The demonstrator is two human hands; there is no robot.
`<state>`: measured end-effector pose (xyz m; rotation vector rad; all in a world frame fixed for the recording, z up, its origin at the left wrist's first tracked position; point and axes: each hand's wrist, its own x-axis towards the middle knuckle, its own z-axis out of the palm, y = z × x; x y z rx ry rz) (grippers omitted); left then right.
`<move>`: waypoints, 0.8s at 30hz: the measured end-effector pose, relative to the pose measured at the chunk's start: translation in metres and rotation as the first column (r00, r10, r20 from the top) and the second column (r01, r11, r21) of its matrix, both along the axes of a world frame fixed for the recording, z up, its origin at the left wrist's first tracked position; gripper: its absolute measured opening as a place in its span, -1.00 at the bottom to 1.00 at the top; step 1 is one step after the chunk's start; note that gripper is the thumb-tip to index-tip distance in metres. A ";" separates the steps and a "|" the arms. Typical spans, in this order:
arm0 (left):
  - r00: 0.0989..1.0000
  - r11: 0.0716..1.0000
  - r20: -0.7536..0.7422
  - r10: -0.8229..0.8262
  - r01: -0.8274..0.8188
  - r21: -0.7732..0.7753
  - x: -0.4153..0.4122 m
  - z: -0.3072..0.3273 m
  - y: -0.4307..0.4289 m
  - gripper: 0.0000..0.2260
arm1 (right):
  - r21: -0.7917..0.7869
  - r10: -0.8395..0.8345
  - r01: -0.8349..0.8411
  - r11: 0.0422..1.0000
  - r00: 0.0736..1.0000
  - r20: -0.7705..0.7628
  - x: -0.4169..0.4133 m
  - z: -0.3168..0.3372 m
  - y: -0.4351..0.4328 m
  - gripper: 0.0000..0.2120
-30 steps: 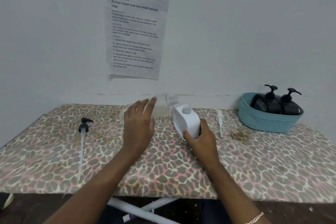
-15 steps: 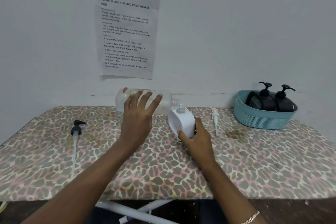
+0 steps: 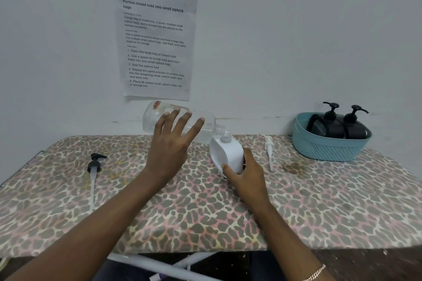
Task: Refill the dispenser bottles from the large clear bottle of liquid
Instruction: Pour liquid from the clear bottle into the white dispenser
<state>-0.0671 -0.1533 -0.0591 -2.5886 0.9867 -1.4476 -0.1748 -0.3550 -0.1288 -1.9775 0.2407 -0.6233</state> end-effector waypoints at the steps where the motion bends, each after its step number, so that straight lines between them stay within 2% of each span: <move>1: 1.000 1.000 0.008 -0.002 0.002 0.005 0.000 0.001 0.000 -0.29 | -0.001 -0.001 0.001 1.000 1.000 -0.002 0.000 0.000 0.000 -0.46; 5: 1.000 1.000 0.031 -0.003 0.003 0.026 0.001 0.003 0.001 -0.27 | -0.009 -0.001 0.001 1.000 1.000 -0.010 0.000 0.001 0.000 -0.45; 12: 0.999 0.998 0.046 -0.014 0.011 0.067 0.001 0.009 0.002 -0.35 | -0.007 -0.008 0.008 1.000 1.000 -0.023 0.000 0.001 0.001 -0.43; 18: 0.998 0.997 0.067 -0.020 0.015 0.073 0.001 0.011 0.002 -0.27 | -0.008 -0.002 0.002 1.000 1.000 -0.026 -0.001 0.002 0.000 -0.45; 24: 0.998 0.996 0.065 -0.028 0.023 0.087 0.000 0.013 0.001 -0.31 | -0.007 -0.007 0.007 1.000 1.000 -0.029 -0.001 0.003 0.001 -0.46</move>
